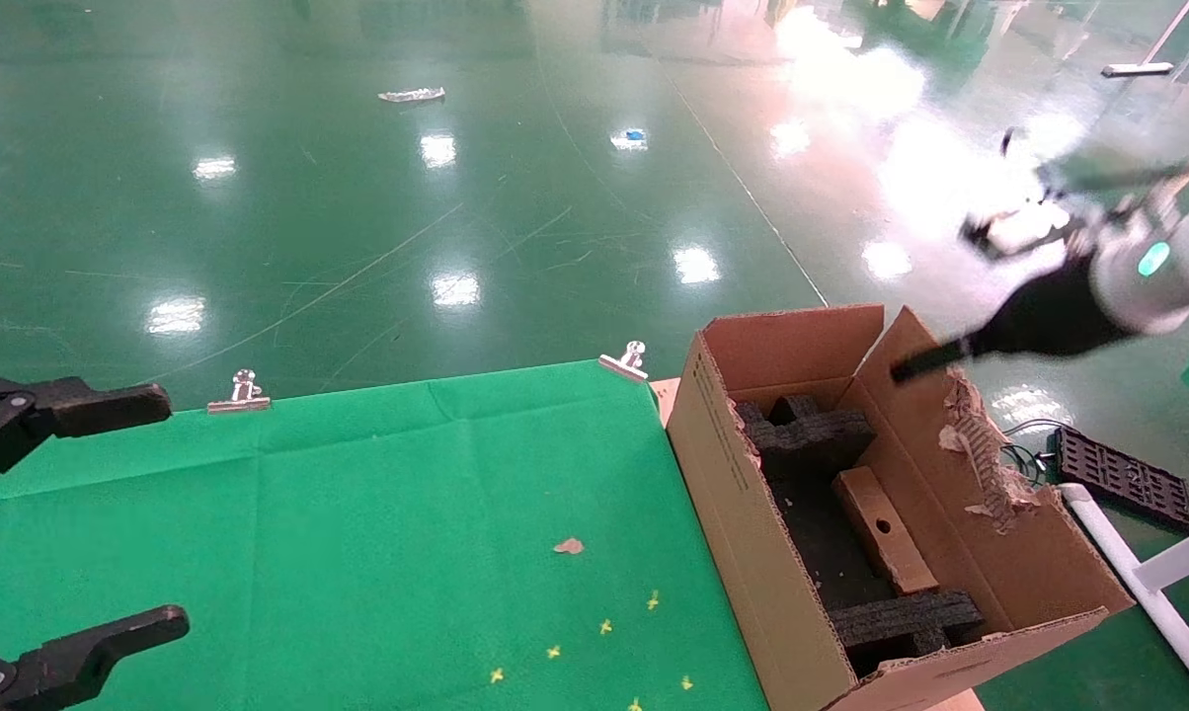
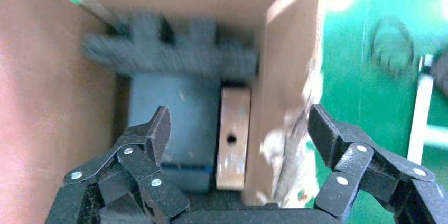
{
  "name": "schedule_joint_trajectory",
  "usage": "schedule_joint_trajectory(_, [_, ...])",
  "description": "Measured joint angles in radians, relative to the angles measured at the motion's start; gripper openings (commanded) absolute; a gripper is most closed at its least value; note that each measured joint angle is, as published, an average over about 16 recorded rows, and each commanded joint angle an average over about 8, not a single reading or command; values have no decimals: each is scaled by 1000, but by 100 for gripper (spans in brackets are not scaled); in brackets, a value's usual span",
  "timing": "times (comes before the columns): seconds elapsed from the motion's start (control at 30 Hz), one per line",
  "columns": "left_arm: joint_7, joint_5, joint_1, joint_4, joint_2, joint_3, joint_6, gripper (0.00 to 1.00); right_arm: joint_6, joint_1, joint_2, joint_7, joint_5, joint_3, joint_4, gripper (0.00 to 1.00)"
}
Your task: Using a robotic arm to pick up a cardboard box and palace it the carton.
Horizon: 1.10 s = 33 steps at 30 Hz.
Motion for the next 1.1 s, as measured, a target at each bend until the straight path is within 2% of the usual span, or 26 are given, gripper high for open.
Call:
schedule_joint_trajectory(0.27, [0,0,0,0,0,0,0,100,-5,156,90,-71,3,22,153,100])
schedule_joint_trajectory(0.47, [0,0,0,0,0,0,0,100,5,185,137,-90,1,43,257,100])
schedule_joint_trajectory(0.73, [1,-1,0,1,0,1,0,100,-11,104,153,-124,29,142,353,100])
schedule_joint_trajectory(1.1, [1,-1,0,1,0,1,0,100,-66,-113,152,-214,119,392,494,100])
